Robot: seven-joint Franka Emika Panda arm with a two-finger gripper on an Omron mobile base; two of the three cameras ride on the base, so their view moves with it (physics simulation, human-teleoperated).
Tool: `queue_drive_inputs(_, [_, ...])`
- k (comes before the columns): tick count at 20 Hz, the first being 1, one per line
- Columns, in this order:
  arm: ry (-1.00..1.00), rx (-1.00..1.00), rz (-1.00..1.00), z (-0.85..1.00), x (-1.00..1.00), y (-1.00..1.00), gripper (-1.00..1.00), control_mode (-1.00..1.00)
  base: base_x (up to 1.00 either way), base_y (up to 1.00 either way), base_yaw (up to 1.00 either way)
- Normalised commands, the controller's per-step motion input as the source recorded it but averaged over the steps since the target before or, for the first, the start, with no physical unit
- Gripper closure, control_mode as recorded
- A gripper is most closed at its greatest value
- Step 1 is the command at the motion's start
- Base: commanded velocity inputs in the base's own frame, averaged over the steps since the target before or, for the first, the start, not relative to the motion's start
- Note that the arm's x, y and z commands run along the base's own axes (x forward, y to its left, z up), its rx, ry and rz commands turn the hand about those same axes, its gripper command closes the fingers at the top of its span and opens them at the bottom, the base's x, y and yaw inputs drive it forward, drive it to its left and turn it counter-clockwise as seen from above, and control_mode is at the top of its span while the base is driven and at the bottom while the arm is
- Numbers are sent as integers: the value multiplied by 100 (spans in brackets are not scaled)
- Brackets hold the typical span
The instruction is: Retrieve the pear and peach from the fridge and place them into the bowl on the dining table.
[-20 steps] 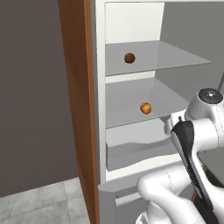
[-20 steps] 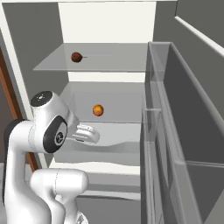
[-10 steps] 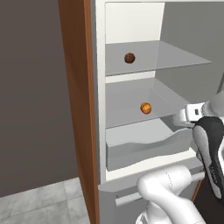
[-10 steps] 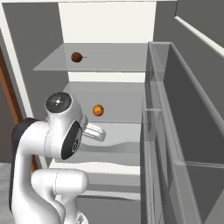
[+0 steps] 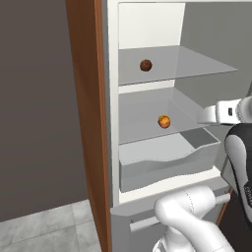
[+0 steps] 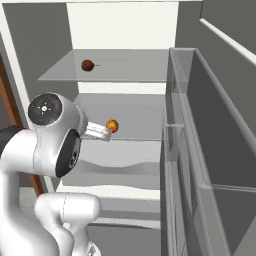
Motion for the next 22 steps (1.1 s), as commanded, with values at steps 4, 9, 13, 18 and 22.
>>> queue_drive_inputs(4, [-8,-17,0,64,-1,49,100,-100,0,0,0])
queue_drive_inputs(9, [-3,-3,0,36,0,22,-100,-100,0,0,0])
queue_drive_inputs(13, [-9,1,3,24,0,2,-100,-100,0,0,0])
queue_drive_inputs(18, [-17,6,6,12,22,3,-100,-100,0,0,0])
queue_drive_inputs(22, [-19,4,4,11,36,14,-100,-100,0,0,0])
